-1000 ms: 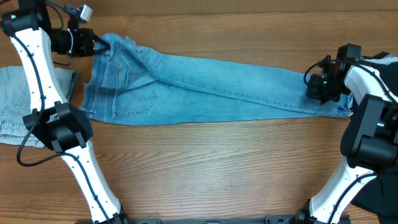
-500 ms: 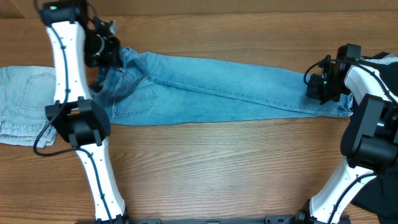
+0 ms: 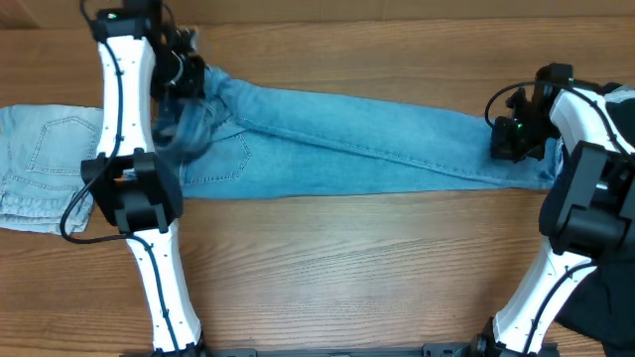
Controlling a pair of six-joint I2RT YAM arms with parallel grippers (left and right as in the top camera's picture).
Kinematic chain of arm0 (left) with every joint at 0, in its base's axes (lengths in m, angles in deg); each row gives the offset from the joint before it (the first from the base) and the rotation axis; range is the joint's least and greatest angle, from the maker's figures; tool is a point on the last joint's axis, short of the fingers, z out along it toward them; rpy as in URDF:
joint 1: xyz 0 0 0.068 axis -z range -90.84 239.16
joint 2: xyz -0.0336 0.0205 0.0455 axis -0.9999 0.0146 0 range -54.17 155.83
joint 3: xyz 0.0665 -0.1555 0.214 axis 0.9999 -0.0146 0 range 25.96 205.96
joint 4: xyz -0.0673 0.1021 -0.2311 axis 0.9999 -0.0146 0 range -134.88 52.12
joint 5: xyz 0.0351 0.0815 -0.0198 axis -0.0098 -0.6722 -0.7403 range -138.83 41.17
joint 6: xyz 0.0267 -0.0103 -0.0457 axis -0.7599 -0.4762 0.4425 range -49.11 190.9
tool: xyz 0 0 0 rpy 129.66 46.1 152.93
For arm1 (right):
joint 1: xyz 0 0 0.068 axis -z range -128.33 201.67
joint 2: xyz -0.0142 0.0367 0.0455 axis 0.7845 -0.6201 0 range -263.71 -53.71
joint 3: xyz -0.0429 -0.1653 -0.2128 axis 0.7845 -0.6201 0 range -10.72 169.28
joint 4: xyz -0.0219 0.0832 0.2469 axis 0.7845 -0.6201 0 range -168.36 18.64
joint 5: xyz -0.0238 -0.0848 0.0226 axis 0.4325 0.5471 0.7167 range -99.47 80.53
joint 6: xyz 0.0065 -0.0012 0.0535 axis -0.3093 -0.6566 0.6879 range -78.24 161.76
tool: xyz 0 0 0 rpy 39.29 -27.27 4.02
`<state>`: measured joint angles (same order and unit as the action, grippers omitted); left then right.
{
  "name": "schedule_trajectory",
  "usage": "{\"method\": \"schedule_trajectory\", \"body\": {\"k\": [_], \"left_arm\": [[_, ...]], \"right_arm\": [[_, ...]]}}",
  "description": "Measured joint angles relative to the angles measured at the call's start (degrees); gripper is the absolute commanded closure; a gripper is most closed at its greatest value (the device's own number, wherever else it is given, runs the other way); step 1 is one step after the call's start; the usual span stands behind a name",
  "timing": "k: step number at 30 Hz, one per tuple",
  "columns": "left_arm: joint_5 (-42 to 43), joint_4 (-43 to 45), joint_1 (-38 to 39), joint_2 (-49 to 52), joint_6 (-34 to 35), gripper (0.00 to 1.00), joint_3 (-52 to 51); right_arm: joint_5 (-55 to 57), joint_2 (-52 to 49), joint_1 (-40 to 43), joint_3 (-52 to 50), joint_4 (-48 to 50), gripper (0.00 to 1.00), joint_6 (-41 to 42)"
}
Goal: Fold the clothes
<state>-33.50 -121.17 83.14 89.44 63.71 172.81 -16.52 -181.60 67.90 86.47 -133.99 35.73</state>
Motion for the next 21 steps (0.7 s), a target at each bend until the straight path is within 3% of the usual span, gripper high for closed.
{"method": "schedule_trajectory", "body": {"k": [3,5,6,7,11,15,16,17,18,19,21], "left_arm": [[-0.7,10.3,-1.0,0.0,0.4,0.91,3.3],[-3.5,15.4,-0.9,0.0,0.7,0.79,3.4],[-6.0,19.2,-0.8,0.0,0.9,0.29,3.4],[-7.5,21.8,-0.8,0.0,0.9,0.00,3.4],[-13.5,33.6,-1.6,0.0,3.1,0.00,3.4],[-5.4,29.9,-5.3,-0.2,8.7,0.01,7.7],[-3.0,24.4,-6.6,-0.8,9.7,0.13,8.8],[-1.5,18.8,-6.9,-1.1,10.3,0.32,9.5],[-0.9,11.8,-6.6,-1.3,10.7,0.72,9.9],[-0.2,4.8,-5.9,-1.4,11.1,0.83,9.9],[0.4,-1.7,-3.9,-1.4,10.8,0.80,9.8]], "right_arm": [[1.6,-1.6,-0.9,3.8,-1.9,0.96,0.0],[2.0,-1.6,-1.5,4.6,-1.9,0.96,0.0],[2.2,-1.6,-1.7,4.6,-2.1,0.96,0.0],[2.2,-1.6,-2.0,4.7,-2.1,0.96,0.0],[2.6,-1.6,-2.0,4.8,-2.3,0.82,0.1],[2.9,-2.1,-2.1,11.6,-6.8,0.72,0.1],[2.8,-2.1,-2.5,17.2,-9.7,0.73,0.1],[2.9,-2.3,-2.8,20.3,-14.3,0.75,1.1],[2.8,-2.3,-3.2,23.2,-21.4,0.79,3.0],[2.8,-2.1,-3.6,24.6,-24.3,0.80,5.1],[1.3,-2.1,-3.9,25.1,-27.0,0.80,8.0]]}}
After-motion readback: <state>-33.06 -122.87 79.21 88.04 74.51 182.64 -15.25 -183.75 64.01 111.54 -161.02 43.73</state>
